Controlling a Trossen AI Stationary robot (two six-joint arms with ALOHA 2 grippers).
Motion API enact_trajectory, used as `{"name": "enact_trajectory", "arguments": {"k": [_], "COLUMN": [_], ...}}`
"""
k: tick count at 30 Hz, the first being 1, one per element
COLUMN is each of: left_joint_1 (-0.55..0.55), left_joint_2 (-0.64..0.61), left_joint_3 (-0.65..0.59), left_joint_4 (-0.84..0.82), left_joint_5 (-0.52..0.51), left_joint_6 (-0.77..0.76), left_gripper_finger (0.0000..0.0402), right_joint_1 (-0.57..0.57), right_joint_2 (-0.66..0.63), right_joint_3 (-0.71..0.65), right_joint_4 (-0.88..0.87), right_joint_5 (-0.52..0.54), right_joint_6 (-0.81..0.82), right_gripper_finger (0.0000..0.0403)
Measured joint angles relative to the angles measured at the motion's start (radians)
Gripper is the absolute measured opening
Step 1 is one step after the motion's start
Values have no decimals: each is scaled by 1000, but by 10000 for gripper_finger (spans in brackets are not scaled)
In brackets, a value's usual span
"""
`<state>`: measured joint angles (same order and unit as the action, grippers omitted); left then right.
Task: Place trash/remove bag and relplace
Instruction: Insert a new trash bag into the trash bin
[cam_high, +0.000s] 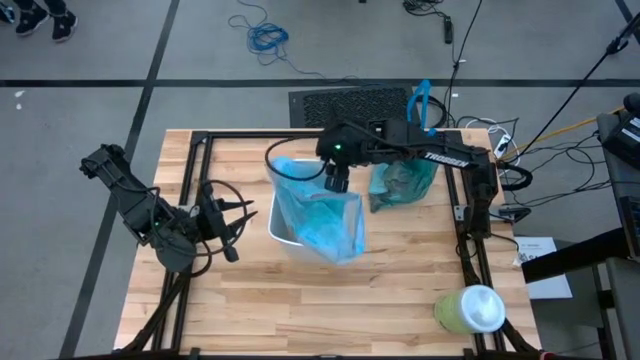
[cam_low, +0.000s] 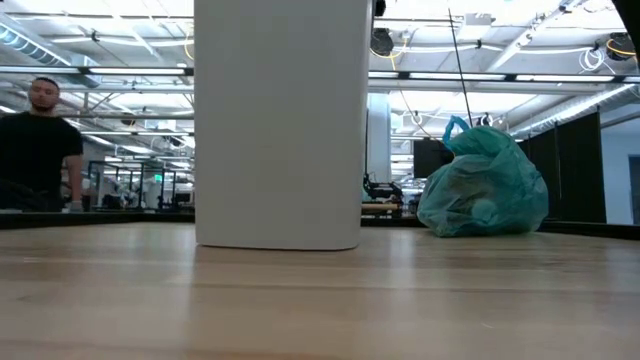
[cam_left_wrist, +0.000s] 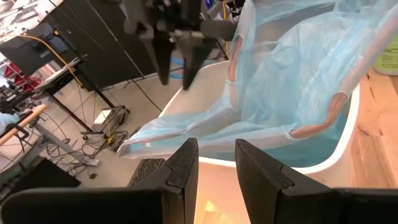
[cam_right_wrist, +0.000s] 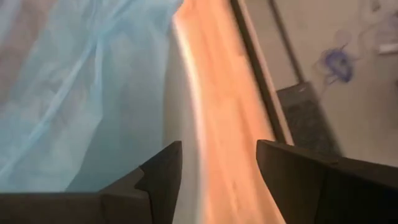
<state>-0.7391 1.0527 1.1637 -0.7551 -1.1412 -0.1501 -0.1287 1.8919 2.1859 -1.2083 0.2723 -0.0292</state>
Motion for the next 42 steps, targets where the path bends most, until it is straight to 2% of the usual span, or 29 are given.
{"name": "enact_trajectory", "arguments": {"k": [9,13,19,24,27,32,36,42], "left_joint_1": [0,0,0,0,0,0,27,134], "left_joint_2": [0,0,0,0,0,0,-3,-7], "left_joint_3": [0,0,0,0,0,0,0,0], "left_joint_4": [0,4,5,5,5,8,10,23], "left_joint_5": [0,-12,-29,-30,-30,-40,-51,66], "left_joint_6": [0,-1,3,6,6,35,36,106], "left_gripper_finger": [102,102,102,102,102,102,102,101], "right_joint_1": [11,55,188,289,305,270,242,220], "right_joint_2": [0,-19,-6,14,36,77,105,99], "right_joint_3": [168,167,165,165,166,165,165,165], "right_joint_4": [-7,4,-56,-42,-41,-82,-105,-66], "right_joint_5": [46,47,50,177,204,197,192,201], "right_joint_6": [-156,-167,-167,-176,-177,-173,-170,-182], "right_gripper_finger": [201,201,200,200,200,193,155,24]}}
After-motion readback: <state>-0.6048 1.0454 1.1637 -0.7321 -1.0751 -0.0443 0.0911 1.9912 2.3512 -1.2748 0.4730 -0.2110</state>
